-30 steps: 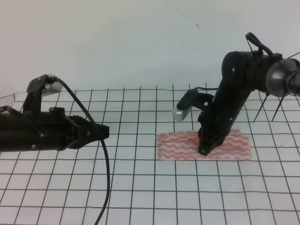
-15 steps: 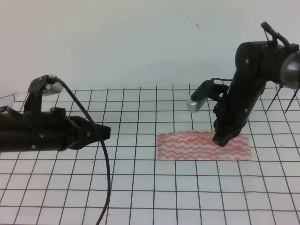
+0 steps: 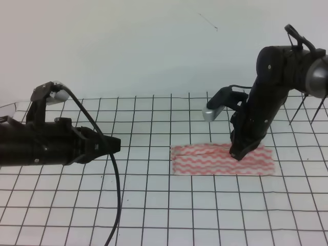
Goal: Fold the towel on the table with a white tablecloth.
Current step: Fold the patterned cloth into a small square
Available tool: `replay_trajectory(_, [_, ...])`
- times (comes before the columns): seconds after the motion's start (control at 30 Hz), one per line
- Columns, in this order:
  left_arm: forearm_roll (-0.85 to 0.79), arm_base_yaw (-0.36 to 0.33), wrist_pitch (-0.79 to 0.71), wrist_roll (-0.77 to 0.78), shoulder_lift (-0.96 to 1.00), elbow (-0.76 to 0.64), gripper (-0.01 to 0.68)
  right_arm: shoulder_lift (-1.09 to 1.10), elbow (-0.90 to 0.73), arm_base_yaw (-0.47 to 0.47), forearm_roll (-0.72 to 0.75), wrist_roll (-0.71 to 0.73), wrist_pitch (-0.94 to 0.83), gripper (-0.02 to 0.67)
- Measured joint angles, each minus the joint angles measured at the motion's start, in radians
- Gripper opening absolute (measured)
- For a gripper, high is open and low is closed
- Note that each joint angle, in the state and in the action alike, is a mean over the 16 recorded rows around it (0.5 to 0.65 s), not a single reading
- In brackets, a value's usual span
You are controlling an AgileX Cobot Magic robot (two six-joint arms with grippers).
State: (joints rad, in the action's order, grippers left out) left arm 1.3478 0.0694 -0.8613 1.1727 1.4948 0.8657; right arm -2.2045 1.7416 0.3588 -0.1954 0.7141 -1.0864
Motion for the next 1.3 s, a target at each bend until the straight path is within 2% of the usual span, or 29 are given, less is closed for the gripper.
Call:
replay_trajectory(0.93, [0.002,0.000,0.000,0.003,-0.001,0.000,-0.002,-0.001,0.031,-0.001,0.301,-0.198,0.093,0.000])
replay_trajectory(1.3, [0.004,0.000,-0.001,0.002,-0.001,0.000,-0.002,-0.004,0.071,-0.003,0.207,-0.068,-0.019,0.000])
